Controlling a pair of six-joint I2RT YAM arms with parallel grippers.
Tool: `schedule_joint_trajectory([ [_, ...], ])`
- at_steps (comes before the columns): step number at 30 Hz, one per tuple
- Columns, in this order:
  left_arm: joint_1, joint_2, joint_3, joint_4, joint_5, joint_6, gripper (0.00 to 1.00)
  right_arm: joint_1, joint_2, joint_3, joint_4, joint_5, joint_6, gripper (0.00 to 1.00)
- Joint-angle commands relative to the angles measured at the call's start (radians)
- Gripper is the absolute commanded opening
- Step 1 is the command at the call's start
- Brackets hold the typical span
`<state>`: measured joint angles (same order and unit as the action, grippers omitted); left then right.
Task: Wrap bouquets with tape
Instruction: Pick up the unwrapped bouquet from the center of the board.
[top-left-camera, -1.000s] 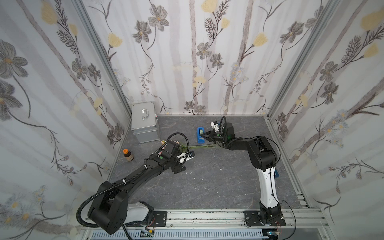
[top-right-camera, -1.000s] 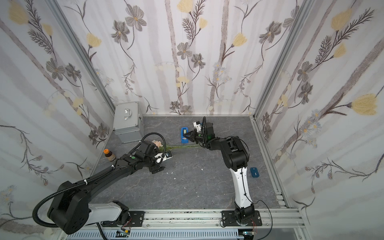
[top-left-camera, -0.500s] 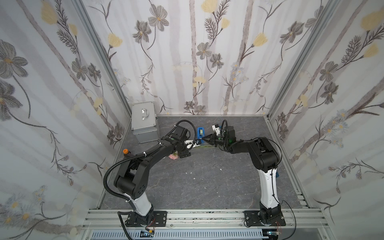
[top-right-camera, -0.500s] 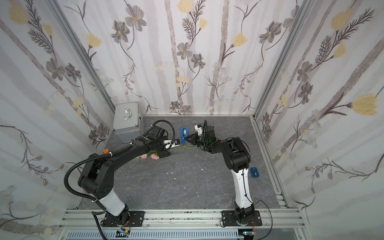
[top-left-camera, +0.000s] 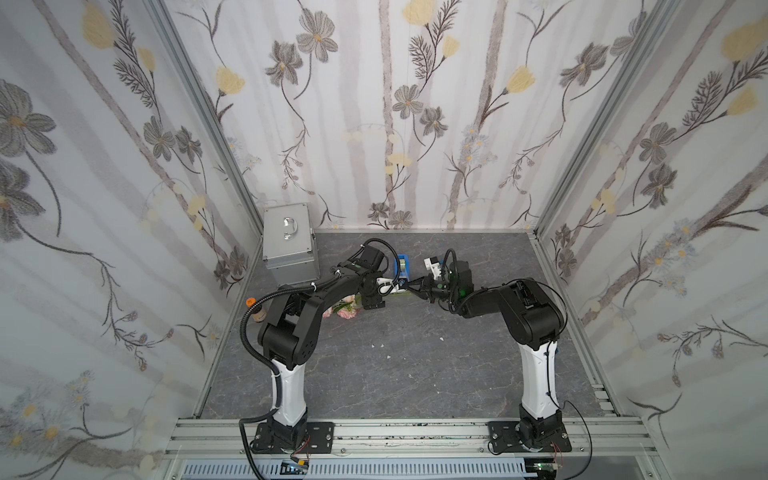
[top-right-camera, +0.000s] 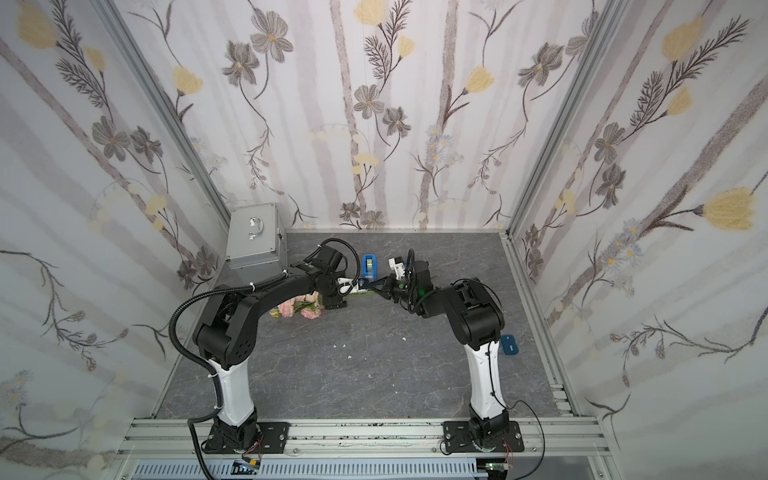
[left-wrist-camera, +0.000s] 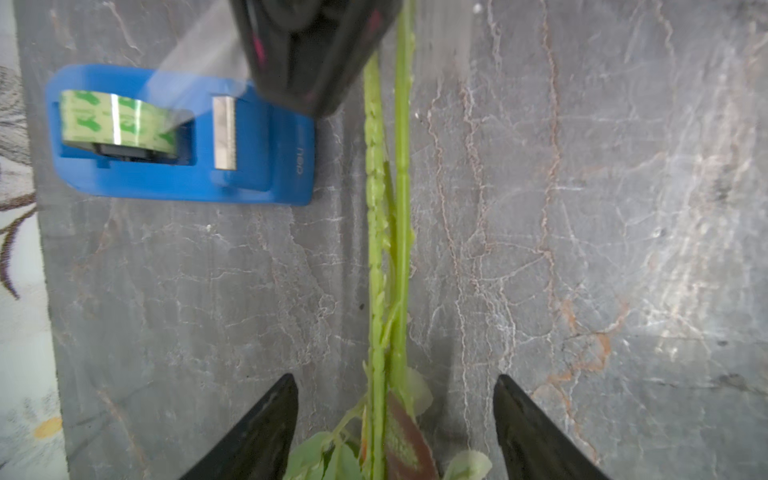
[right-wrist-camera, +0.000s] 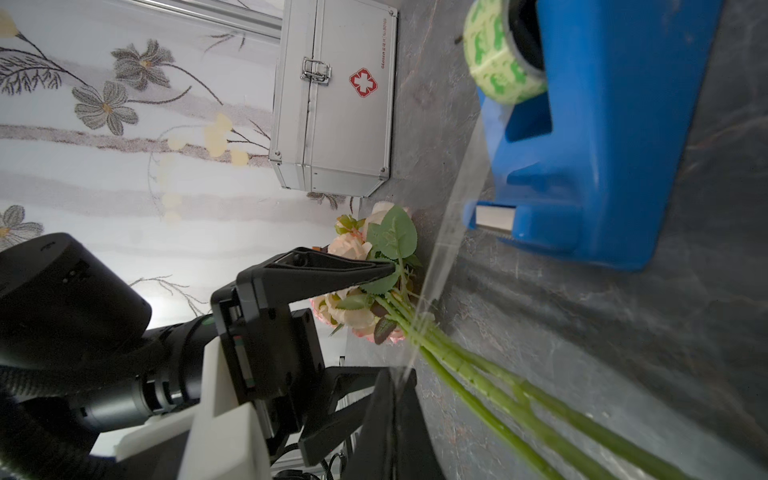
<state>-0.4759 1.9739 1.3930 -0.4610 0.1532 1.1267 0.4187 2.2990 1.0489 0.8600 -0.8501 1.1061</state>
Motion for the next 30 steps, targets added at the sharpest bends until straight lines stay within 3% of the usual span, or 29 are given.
schedule_joint_trajectory([
  [1, 0.002, 0.022, 0.012, 0.008, -0.001, 0.035, 0.72, 0.012, -0.022, -0.035, 0.115, -0.023, 0.042, 0.00],
  [10, 0.010, 0.100, 0.054, 0.038, -0.006, 0.031, 0.59, 0.030, -0.014, -0.110, 0.198, -0.012, 0.082, 0.00],
  [18, 0.019, 0.141, 0.108, 0.037, 0.007, 0.029, 0.37, 0.038, -0.030, -0.170, 0.253, 0.007, 0.101, 0.00],
  [20, 0.020, 0.143, 0.110, 0.046, 0.006, 0.024, 0.27, 0.045, -0.027, -0.177, 0.260, 0.005, 0.101, 0.00],
  [30, 0.019, 0.155, 0.136, 0.024, 0.060, 0.004, 0.07, 0.067, 0.003, -0.190, 0.323, 0.007, 0.133, 0.00],
])
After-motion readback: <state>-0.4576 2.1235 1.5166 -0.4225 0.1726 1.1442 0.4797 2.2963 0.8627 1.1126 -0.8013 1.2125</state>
